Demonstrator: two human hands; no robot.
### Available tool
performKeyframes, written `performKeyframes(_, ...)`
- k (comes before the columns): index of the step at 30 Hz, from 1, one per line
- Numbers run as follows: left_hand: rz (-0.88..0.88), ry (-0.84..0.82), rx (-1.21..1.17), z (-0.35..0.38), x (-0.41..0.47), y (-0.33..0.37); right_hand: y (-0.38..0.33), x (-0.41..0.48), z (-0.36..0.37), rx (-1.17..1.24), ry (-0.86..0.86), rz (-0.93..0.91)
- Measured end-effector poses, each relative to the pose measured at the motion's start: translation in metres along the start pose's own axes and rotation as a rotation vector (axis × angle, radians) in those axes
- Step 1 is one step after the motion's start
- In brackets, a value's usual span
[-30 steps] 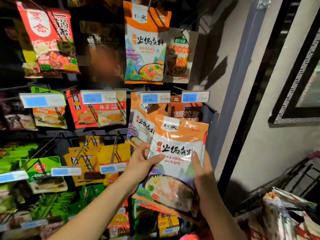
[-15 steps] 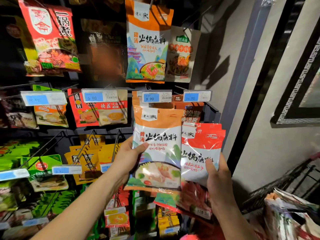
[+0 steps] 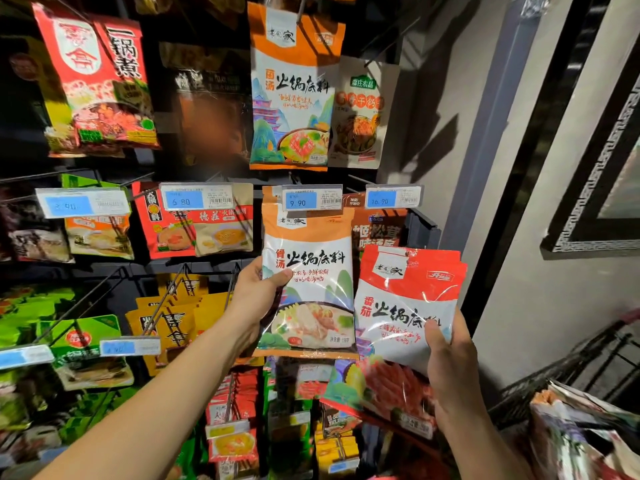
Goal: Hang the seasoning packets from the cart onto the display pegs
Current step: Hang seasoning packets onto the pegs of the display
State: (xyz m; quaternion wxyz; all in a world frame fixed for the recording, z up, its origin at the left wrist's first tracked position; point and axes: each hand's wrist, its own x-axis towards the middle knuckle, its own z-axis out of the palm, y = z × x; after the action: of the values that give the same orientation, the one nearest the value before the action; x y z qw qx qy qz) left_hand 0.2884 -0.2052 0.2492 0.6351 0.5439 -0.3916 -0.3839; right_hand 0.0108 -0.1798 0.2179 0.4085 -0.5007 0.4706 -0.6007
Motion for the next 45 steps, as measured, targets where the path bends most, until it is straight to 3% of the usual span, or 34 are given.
performKeyframes(23, -0.087, 0.022, -0.045, 0.003, 0.003, 0.003, -0.005, 0.007, -0.004, 0.018, 0.052, -0.021)
performKeyframes(28, -0.029, 0.013, -0.050, 0.004, -0.004, 0.003, -0.006, 0.005, -0.007, 0.013, 0.049, -0.035)
performKeyframes(37, 0.201, -0.154, 0.131, 0.004, -0.010, 0.023, -0.007, 0.004, -0.008, 0.023, 0.046, -0.056)
performKeyframes(45, 0.098, -0.033, 0.110, 0.012, 0.001, 0.027, -0.006, 0.003, -0.010, 0.018, 0.055, -0.069)
